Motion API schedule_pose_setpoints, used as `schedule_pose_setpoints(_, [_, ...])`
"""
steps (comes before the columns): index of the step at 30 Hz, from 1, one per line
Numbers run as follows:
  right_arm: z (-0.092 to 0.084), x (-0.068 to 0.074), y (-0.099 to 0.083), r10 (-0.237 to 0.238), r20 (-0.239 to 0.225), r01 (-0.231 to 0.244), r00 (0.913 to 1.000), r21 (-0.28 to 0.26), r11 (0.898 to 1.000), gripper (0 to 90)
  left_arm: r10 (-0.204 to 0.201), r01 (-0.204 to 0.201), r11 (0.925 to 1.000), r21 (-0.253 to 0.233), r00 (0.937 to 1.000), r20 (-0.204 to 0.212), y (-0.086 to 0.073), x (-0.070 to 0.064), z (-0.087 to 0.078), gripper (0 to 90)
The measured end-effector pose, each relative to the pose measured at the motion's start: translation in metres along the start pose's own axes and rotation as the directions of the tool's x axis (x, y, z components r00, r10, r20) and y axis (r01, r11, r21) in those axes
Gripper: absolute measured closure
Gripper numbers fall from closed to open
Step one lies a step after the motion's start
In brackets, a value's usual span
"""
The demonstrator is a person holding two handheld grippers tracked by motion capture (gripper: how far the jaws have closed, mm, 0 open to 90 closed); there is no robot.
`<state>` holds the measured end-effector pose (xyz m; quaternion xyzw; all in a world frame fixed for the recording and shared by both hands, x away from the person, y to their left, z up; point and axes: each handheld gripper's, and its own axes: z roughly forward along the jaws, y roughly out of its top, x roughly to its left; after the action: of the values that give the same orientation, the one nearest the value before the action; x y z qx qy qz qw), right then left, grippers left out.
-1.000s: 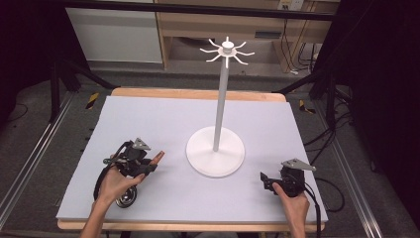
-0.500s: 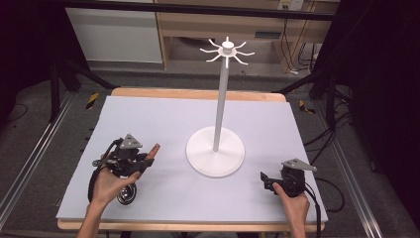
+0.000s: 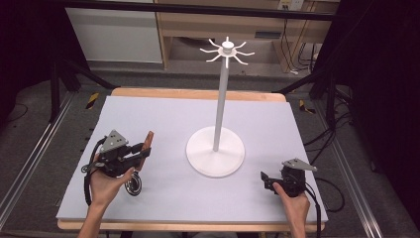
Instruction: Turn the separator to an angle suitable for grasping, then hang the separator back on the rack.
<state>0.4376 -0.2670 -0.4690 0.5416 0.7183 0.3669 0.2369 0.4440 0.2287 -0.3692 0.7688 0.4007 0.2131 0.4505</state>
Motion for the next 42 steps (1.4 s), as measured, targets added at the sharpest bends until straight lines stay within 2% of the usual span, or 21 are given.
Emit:
schedule_pose_setpoints(6, [0.0,0.0,0.0,0.002,0.001,-0.002,1.0,0.001,1.0,7.6,-0.008,0.006,0.9967,-0.08,0.9998,-0.02,0.004,-0.008,-0.009,67.4])
schedule_pose_setpoints(9, [0.001,0.0,0.0,-0.006,-0.002,0.006,1.0,-0.005,1.0,7.6,-0.011,0.01,0.9924,-0.123,0.9999,-0.01,0.008,-0.013,-0.015,67.3])
schedule_pose_setpoints(12, [0.001,0.0,0.001,-0.007,0.001,0.007,1.0,-0.003,1.0,7.6,-0.007,0.006,0.9896,-0.144,0.9999,-0.008,0.01,-0.015,-0.018,67.4])
schedule_pose_setpoints(14, [0.0,0.001,0.001,0.005,0.005,-0.005,1.0,-0.003,1.0,7.6,-0.002,0.001,0.9881,-0.154,1.0,-0.004,0.012,-0.017,-0.02,67.3])
schedule_pose_setpoints(23, [-0.001,0.0,0.001,-0.002,0.002,0.002,1.0,-0.015,1.0,7.6,0.011,-0.009,0.9823,-0.187,0.9999,0.009,0.022,-0.026,-0.023,67.3])
schedule_pose_setpoints(26, [-0.002,0.0,0.002,0.0,0.0,0.0,1.0,-0.021,1.0,7.6,0.013,-0.008,0.9789,-0.204,0.9996,0.025,0.029,-0.029,-0.024,67.4])
schedule_pose_setpoints(29, [-0.002,-0.001,0.001,-0.006,-0.003,0.006,1.0,-0.025,1.0,7.6,0.023,-0.019,0.9776,-0.21,0.9996,0.017,0.039,-0.031,-0.024,67.4])
schedule_pose_setpoints(32, [-0.002,-0.001,0.002,-0.001,-0.001,0.001,1.0,-0.024,1.0,7.6,0.024,-0.016,0.9729,-0.231,0.9992,0.031,0.05,-0.031,-0.026,67.3])
schedule_pose_setpoints(42, [-0.003,-0.002,0.002,0.005,-0.008,-0.005,1.0,-0.025,1.0,7.6,0.011,0.003,0.9642,-0.265,0.9985,0.053,0.065,-0.032,-0.028,67.4])
